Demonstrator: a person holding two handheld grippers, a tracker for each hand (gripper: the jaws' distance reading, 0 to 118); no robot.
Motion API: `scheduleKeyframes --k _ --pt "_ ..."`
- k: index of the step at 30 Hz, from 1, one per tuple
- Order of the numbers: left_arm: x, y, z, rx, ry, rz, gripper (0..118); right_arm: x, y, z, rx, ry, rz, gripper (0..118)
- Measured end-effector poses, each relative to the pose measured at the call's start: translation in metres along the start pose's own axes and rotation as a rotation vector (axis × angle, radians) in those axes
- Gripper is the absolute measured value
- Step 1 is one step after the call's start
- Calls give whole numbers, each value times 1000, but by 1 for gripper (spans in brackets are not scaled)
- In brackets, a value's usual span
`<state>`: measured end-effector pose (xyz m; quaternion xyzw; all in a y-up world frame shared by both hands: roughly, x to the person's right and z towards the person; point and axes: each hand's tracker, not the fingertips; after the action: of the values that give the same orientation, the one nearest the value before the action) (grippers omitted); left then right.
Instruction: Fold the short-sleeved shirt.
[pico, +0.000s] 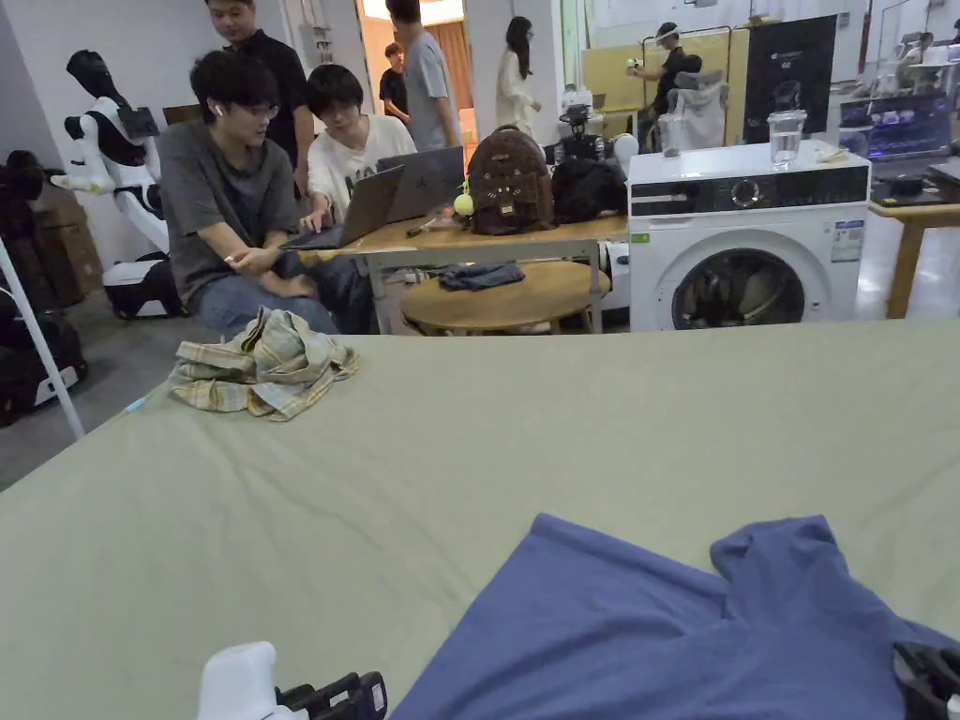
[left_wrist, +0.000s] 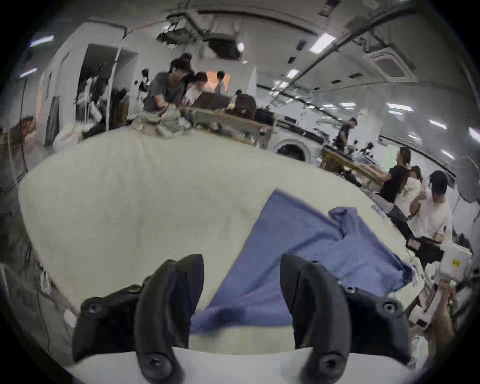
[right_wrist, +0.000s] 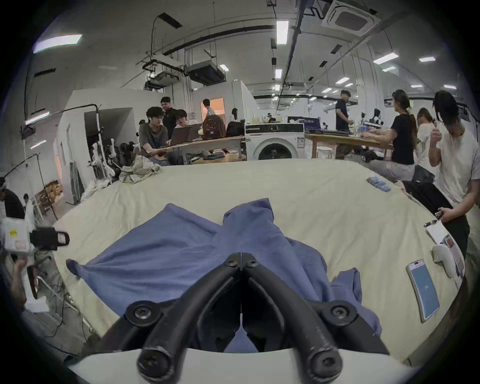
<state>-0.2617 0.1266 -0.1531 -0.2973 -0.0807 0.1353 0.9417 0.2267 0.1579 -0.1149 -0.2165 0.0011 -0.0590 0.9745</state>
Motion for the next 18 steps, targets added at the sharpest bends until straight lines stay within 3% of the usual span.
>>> scheduleKeyframes --k 7,8,12,13,14,16,17,18 --pt "-14 -29 -33 -175 76 4 61 5 -3 2 -12 4 -7 0" --pt "-13 -31 -38 -193 81 9 54 7 -3 2 -15 2 -8 0" --pt "-3 -29 -41 -196 58 -67 8 12 -5 3 -29 -9 -23 0" --pt "3 -30 -46 -223 16 -56 8 15 -5 1 -35 -10 -32 0" --pt "9 -31 -49 -230 107 -110 8 17 -4 -1 -40 -12 -35 0" --pt "14 -34 -50 -230 122 -161 8 24 5 -6 -46 -17 -45 0" --pt "14 -34 -52 -234 121 -154 8 29 12 -12 -59 -13 -48 8" --pt "14 -32 -52 -237 121 -153 8 35 22 -21 -93 -5 -44 46"
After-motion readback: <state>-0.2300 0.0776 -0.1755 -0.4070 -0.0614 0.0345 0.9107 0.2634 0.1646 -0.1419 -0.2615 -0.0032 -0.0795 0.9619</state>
